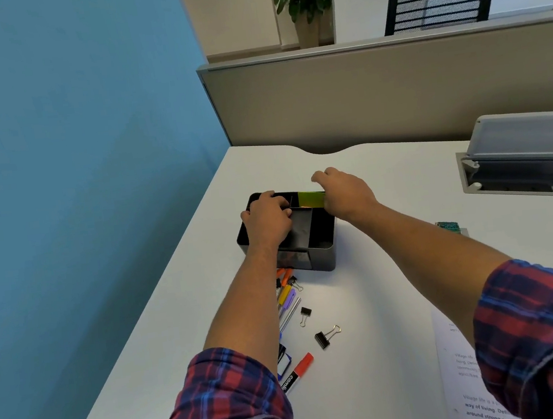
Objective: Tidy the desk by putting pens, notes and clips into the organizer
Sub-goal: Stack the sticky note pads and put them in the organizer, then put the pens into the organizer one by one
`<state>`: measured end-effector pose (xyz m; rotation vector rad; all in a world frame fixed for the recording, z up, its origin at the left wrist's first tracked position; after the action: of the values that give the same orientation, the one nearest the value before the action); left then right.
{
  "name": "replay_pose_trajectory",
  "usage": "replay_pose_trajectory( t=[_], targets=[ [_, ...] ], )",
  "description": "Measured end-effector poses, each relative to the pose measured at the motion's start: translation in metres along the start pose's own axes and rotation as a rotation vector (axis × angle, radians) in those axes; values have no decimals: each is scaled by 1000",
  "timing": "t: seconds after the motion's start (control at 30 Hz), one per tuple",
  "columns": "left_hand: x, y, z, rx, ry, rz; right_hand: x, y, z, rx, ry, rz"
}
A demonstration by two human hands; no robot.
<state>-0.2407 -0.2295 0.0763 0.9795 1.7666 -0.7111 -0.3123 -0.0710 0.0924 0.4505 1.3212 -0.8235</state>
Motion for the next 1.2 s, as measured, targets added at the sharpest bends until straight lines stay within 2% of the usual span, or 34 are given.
replay_pose_trajectory(
  t=[0.1,0.2,0.33,0.47,0.53,0.67,0.73,0.83,0.87,1.07,1.2],
  targets=[
    [-1,6,-3,53,-38,-80,-2,5,-2,-9,-32,-43],
    [-4,13,-8,126,-14,-156,-4,18,-1,-9,-118,-186],
    [-18,31,-9,224,-5,-230,1,41,6,-50,-279,-292],
    [-39,54,-1,265,-14,-258,6,73,25,-175,-325,-463],
    [-48,70,5,239,-85,-239,10,90,40,-295,-323,-488],
    [-55,103,28,127,-177,-73,30,125,74,-490,-316,-283],
    [-51,117,42,17,-187,112,45,139,87,-559,-310,-162],
    [-39,135,64,-113,-290,492,62,155,105,-657,-203,39],
    [-38,141,71,-139,-305,550,64,160,110,-670,-190,95],
    [-31,172,99,-208,-352,640,74,186,127,-786,-139,285],
    [-18,188,103,-176,-362,594,74,196,126,-776,-85,290]
  ],
)
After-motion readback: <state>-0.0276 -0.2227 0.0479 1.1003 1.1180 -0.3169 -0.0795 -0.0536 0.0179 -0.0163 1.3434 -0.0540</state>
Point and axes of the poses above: each hand's wrist, its own y-axis away from the middle knuckle, its own x-axis out of the palm, z = x × y, the point moved 2 cm from there along -y, towards the middle knuckle, and after that the axes turned 9 degrees about -x, right-handed, at the moved point
